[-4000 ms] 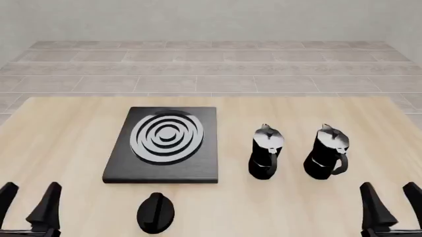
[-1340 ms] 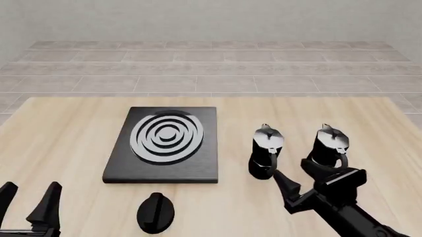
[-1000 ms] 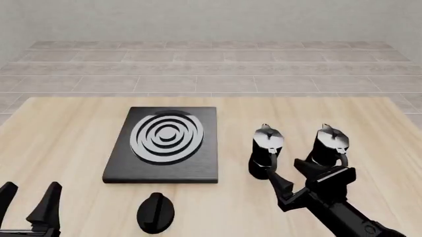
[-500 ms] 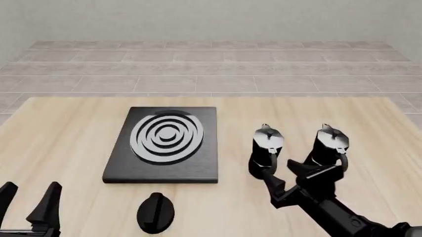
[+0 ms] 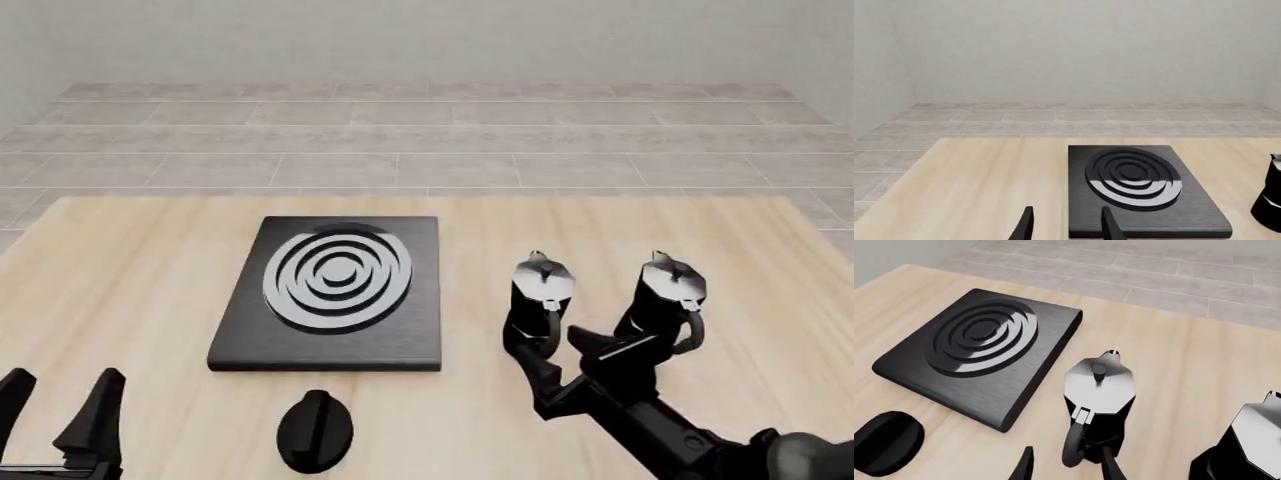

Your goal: Put both moka pots on the stove.

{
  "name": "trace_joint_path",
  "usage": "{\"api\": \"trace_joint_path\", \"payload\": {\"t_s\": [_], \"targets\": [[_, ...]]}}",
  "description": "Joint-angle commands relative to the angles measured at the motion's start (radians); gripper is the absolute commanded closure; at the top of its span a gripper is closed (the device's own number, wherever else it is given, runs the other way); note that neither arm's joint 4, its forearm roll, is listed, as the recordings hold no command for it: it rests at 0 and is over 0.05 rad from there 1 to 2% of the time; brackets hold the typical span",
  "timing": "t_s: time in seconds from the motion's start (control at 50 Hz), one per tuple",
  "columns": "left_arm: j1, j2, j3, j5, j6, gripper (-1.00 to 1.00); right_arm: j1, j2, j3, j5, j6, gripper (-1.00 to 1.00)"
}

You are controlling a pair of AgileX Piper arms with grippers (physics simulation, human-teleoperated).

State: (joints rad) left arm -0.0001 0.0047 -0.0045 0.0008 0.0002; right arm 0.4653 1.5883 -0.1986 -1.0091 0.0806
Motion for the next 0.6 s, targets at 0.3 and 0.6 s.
{"api": "trace_joint_path", "payload": {"t_s": [0.3, 0.6], "targets": [[0.0, 0.0, 0.0, 0.0, 0.0, -1.0, -0.014, 0.126, -0.034, -0.073, 0.0, -1.0], [0.0, 0.0, 0.0, 0.0, 0.0, -1.0, -0.005, 0.165, -0.041, -0.122, -0.002, -1.0]]}}
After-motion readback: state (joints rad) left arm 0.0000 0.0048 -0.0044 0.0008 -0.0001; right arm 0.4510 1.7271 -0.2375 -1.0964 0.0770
